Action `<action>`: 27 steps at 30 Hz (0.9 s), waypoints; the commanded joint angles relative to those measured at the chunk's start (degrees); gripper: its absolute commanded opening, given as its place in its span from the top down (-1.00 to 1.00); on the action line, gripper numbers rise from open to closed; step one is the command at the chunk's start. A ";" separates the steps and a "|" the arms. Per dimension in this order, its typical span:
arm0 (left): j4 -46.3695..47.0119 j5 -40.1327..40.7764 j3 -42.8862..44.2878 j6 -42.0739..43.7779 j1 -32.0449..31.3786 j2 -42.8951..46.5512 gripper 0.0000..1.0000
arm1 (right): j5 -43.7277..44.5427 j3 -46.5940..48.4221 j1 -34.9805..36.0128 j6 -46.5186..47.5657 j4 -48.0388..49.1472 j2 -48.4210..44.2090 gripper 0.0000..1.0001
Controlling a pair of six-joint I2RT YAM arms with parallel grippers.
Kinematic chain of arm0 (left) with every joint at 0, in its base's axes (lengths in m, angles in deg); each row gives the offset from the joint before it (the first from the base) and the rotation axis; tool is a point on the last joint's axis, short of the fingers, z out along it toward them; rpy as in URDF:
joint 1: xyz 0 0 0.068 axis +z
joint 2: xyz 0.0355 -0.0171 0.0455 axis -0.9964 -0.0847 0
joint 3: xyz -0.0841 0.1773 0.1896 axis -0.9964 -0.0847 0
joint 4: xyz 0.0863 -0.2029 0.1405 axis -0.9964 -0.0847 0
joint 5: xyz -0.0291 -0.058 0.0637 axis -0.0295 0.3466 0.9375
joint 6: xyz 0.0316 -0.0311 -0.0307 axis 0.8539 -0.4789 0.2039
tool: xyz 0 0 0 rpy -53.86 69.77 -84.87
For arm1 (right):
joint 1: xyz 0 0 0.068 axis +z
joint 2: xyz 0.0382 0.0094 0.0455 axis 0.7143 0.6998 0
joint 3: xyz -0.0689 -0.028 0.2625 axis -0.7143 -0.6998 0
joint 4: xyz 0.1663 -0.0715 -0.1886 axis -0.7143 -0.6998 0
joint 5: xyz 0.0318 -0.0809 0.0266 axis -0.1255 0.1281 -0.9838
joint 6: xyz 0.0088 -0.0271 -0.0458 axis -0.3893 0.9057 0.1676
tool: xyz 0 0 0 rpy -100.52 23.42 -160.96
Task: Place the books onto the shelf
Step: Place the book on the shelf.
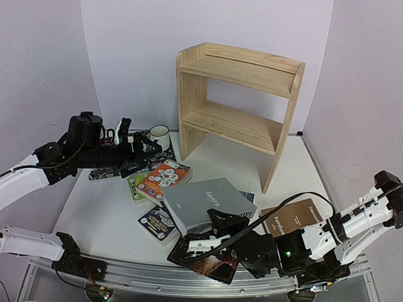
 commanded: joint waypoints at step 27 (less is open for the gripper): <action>-10.91 27.04 17.40 27.50 0.14 15.94 -0.97 | -11.13 22.23 -3.50 9.95 -7.64 -10.73 0.74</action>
